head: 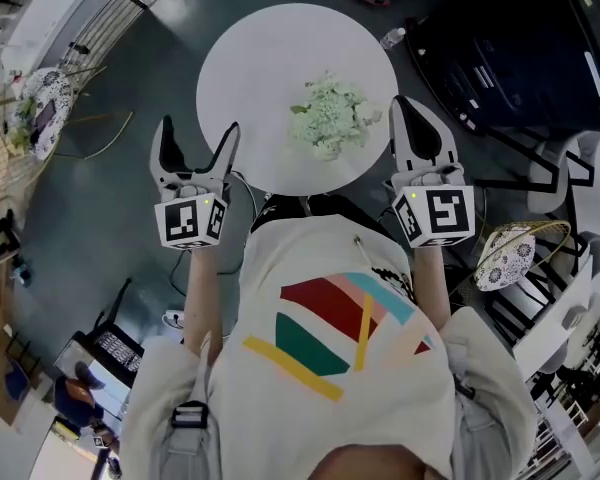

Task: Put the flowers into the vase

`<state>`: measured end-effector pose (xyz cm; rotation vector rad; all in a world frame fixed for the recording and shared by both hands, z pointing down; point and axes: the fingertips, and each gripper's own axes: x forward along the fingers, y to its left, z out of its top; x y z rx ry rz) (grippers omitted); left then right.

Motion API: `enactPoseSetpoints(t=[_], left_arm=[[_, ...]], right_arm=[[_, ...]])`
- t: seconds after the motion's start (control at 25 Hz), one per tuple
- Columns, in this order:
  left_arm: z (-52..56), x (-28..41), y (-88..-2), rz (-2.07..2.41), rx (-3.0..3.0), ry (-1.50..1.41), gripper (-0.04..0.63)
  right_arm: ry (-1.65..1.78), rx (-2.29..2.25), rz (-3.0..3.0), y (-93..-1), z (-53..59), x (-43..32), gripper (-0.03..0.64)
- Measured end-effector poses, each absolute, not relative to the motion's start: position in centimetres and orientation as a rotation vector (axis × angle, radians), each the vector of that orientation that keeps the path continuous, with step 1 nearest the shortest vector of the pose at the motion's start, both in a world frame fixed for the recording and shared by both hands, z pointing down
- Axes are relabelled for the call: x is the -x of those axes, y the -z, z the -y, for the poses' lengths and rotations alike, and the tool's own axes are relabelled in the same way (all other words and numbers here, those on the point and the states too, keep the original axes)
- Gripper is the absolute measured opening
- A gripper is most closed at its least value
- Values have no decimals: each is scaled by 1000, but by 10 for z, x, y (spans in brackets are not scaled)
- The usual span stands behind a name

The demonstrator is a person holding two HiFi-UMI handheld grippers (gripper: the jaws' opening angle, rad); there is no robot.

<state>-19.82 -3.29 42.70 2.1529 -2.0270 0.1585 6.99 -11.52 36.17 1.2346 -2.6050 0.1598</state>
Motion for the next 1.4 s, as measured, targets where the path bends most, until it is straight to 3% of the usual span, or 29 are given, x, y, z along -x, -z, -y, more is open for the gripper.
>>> enactPoseSetpoints(t=[0.32, 0.44, 0.72, 0.84, 1.4], left_arm=[[52, 195, -289, 2171, -2336, 258, 494], [59, 179, -239, 2176, -2424, 362, 454], [66, 145, -152, 2183, -2563, 581, 200], [70, 138, -142, 2217, -2549, 575, 17], [88, 106, -162, 2198, -2557, 277, 8]], right_arm=[[-51, -1238, 2755, -314, 128, -56, 9], [2, -1243, 2823, -290, 131, -50, 9], [42, -1269, 2990, -233, 133, -43, 9], [51, -1282, 3046, -216, 134, -41, 9], [-1, -1293, 3105, -204, 130, -38, 9]])
